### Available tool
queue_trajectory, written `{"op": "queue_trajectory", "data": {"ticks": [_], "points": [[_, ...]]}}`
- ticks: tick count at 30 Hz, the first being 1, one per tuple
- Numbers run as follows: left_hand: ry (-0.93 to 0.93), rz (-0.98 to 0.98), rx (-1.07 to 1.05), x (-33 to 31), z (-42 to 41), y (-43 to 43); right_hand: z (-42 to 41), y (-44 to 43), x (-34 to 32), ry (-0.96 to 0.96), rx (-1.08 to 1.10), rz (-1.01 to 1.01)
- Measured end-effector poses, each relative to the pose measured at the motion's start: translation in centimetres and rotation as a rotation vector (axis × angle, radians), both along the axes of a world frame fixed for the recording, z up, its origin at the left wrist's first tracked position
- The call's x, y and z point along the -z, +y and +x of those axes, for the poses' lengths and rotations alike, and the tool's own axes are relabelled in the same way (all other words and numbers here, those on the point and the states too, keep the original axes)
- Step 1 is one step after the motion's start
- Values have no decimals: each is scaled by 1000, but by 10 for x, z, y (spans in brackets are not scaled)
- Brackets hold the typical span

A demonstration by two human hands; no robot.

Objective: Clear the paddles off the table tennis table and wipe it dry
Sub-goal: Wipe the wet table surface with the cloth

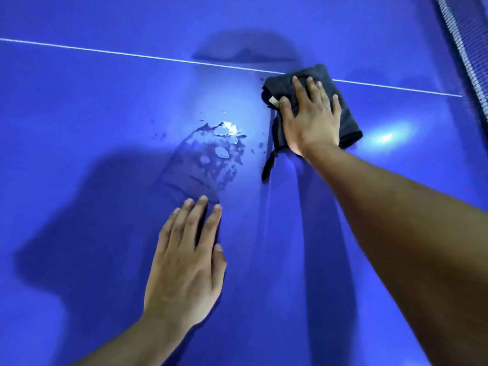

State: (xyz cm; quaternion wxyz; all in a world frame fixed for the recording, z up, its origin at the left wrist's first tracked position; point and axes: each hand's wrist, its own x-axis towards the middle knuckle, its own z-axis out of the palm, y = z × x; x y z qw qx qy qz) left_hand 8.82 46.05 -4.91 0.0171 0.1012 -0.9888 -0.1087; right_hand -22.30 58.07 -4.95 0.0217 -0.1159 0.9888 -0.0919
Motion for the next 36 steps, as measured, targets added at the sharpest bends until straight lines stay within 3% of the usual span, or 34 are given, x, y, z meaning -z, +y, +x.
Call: {"op": "queue_trajectory", "data": {"ticks": [8,15,23,28,30,36], "points": [[6,-28,28,4,-2,-2,-53,-23,-2,4,-7,-3],[-32,-11,14,1,0,-3,-33,-19,-5,-15,-140,27],[55,40,7,2,-2,-3,87,-3,-3,-14,-319,17],[212,288,27,2,2,-11,183,20,-1,-9,-372,-8],[245,302,16,-1,14,-11,227,34,0,-9,-383,-11],[246,214,64,-2,144,10,360,72,0,-21,-432,-31]]}}
